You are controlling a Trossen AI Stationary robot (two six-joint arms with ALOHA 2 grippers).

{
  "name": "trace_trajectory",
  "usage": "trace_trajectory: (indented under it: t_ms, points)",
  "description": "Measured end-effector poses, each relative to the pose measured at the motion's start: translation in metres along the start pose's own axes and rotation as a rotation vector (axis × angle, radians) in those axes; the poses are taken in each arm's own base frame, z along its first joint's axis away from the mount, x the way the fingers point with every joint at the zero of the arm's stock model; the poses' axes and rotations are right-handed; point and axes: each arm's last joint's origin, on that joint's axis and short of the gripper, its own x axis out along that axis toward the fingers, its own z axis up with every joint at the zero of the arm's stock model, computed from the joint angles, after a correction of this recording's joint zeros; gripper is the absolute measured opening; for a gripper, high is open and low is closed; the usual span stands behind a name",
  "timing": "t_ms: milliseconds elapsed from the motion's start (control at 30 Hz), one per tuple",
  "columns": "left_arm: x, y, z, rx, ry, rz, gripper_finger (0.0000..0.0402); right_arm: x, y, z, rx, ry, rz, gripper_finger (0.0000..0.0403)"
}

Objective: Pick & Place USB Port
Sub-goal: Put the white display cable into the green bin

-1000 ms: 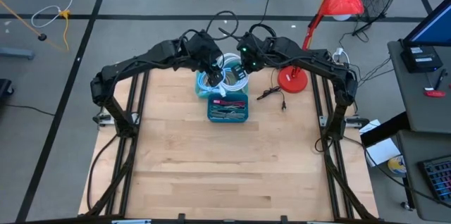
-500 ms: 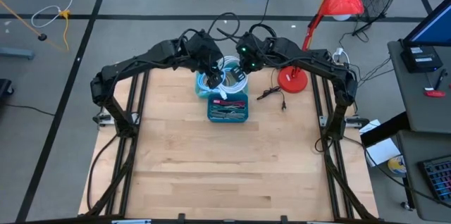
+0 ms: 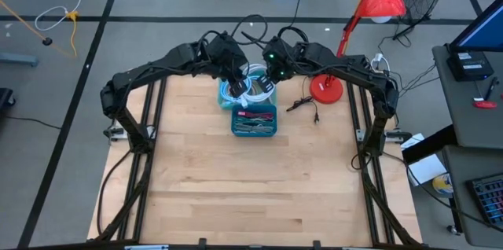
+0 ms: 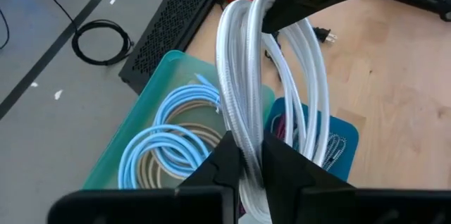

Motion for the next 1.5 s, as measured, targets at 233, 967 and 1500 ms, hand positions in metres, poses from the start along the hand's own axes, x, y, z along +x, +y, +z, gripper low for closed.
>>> trace_trajectory:
  t_ms: [233, 967, 1500]
  points:
    - [0.000, 0.007, -0.004, -0.058, 0.039, 0.038, 0.0033, -0.002, 0.000, 0.001, 0.007, -0.022, -0.008, 0.0052]
    - [0.038, 0.090, -0.046, -0.790, 0.055, -0.037, 0.0033, -0.047, 0.001, -0.005, -0.034, -0.076, 0.054, 0.0132]
    - [0.065, 0.106, -0.116, -0.939, 0.083, 0.074, 0.0033, -0.047, 0.002, -0.008, -0.056, -0.054, 0.049, 0.0128]
